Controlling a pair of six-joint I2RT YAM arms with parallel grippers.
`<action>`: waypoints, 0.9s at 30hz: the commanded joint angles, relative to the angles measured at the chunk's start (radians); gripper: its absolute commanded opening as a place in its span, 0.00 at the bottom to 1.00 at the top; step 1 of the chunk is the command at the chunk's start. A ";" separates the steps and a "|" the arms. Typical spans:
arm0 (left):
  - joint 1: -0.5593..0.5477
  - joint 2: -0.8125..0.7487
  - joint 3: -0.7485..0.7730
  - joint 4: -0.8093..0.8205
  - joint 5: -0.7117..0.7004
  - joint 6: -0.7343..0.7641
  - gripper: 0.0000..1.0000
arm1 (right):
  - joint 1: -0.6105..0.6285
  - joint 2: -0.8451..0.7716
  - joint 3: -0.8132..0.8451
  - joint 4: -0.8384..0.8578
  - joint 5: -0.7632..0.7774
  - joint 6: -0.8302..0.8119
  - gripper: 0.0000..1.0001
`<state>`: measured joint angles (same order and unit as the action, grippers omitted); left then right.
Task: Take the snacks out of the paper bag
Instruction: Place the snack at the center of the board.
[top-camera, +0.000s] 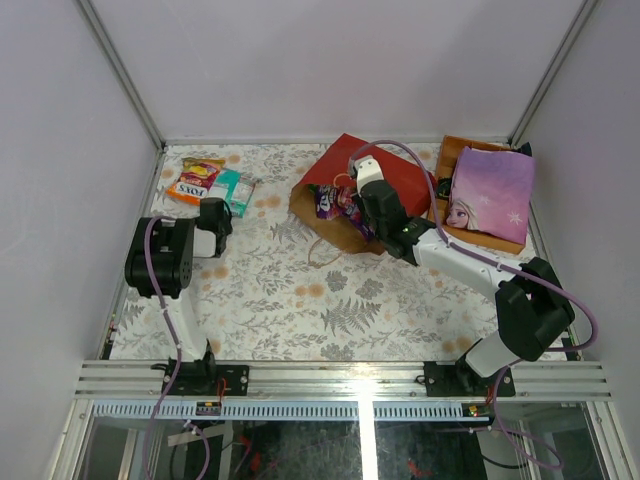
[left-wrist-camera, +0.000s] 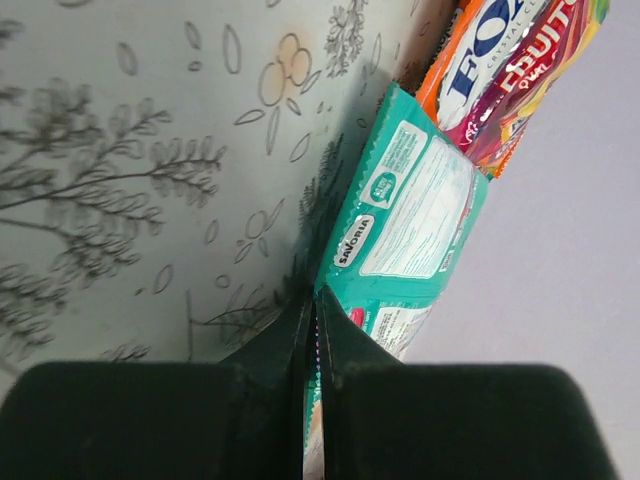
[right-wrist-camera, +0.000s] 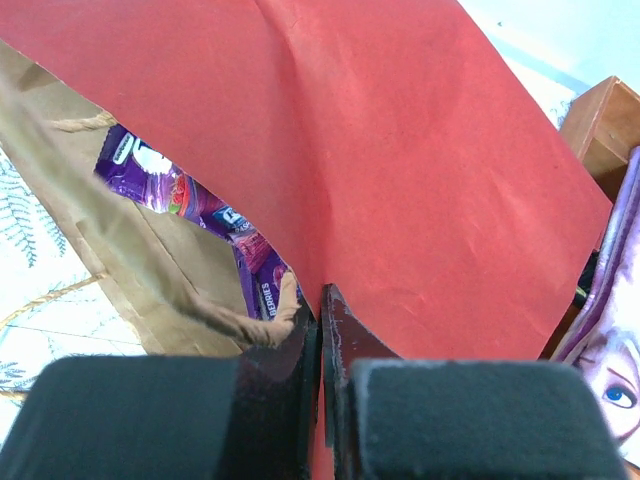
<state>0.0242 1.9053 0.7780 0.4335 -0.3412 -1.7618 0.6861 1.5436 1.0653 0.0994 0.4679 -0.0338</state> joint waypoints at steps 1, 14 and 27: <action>-0.004 0.055 0.068 -0.022 -0.064 -0.070 0.00 | -0.008 -0.022 -0.017 -0.002 -0.012 0.017 0.00; -0.005 0.144 0.254 -0.186 -0.120 -0.186 0.00 | -0.008 -0.016 -0.022 -0.003 -0.007 0.004 0.00; -0.014 0.150 0.276 -0.195 0.071 -0.162 1.00 | -0.008 -0.012 -0.017 -0.006 -0.011 0.003 0.00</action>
<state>0.0166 2.0380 1.0504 0.3550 -0.3809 -1.9373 0.6861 1.5433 1.0492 0.0990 0.4583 -0.0345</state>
